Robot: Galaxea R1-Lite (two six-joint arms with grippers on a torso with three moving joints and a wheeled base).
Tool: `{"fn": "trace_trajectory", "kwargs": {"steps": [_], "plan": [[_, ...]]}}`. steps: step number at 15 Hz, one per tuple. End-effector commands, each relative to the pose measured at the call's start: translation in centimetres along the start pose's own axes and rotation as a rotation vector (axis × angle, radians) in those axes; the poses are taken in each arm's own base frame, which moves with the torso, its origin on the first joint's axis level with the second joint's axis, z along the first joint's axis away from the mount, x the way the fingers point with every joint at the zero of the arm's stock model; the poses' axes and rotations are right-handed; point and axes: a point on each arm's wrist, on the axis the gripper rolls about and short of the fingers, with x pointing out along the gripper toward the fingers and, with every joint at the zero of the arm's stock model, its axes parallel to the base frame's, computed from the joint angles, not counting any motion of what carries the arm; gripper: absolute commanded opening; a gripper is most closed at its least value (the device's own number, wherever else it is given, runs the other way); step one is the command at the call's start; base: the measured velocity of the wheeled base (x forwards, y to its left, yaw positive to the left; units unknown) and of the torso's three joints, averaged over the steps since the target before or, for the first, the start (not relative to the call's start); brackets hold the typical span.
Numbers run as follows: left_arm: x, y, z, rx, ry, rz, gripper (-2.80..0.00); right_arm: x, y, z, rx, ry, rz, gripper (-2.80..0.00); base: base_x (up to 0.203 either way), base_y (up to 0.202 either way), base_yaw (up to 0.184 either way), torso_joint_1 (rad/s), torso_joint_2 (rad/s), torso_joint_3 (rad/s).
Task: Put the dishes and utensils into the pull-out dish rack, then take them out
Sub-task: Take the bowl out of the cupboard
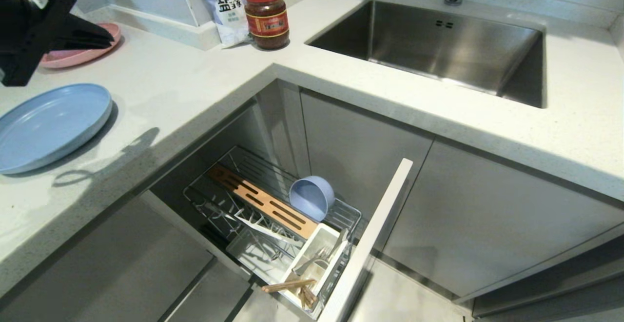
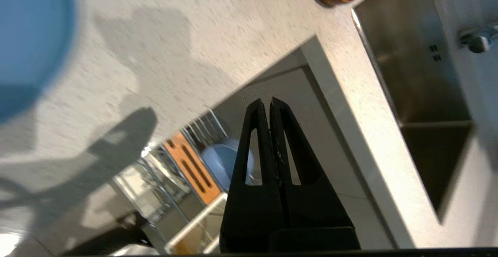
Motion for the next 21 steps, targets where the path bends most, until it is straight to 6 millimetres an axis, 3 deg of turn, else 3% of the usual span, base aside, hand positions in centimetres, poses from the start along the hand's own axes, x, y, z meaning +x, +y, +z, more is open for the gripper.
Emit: {"fn": "trace_trajectory", "kwargs": {"steps": [1, 4, 10, 16, 17, 21], "plan": [[1.2, -1.1, -1.9, -0.007, 0.086, -0.024, -2.8, 0.0, 0.0, 0.0, 0.0, -0.003, 0.001, -2.8, 0.0, 0.0, 0.0, 0.0, 0.0, 0.0], [2.8, -2.3, -5.3, -0.016, 0.178, 0.002, -2.8, 0.0, 0.0, 0.0, 0.0, -0.003, 0.0, -2.8, 0.0, 0.0, 0.0, 0.0, 0.0, 0.0], [9.3, -4.1, -14.5, 0.086, 0.231, 0.166, -2.8, 0.0, 0.0, 0.0, 0.0, -0.003, 0.0, -2.8, 0.0, 0.0, 0.0, 0.0, 0.0, 0.0], [14.1, -3.6, -19.8, 0.124, 0.291, 0.258, -2.8, 0.0, 0.0, 0.0, 0.0, -0.003, 0.0, -2.8, 0.0, 0.0, 0.0, 0.0, 0.0, 0.0], [15.0, -3.4, -20.7, 0.136, 0.303, 0.273, 0.0, 0.0, 0.0, 0.0, 0.0, -0.003, 0.0, -2.8, 0.0, 0.0, 0.0, 0.0, 0.0, 0.0], [17.3, -2.7, -23.5, 0.162, 0.336, 0.314, 0.0, 0.0, 0.0, 0.0, 0.0, -0.003, 0.001, -2.8, 0.0, 0.0, 0.0, 0.0, 0.0, 0.0]]}}
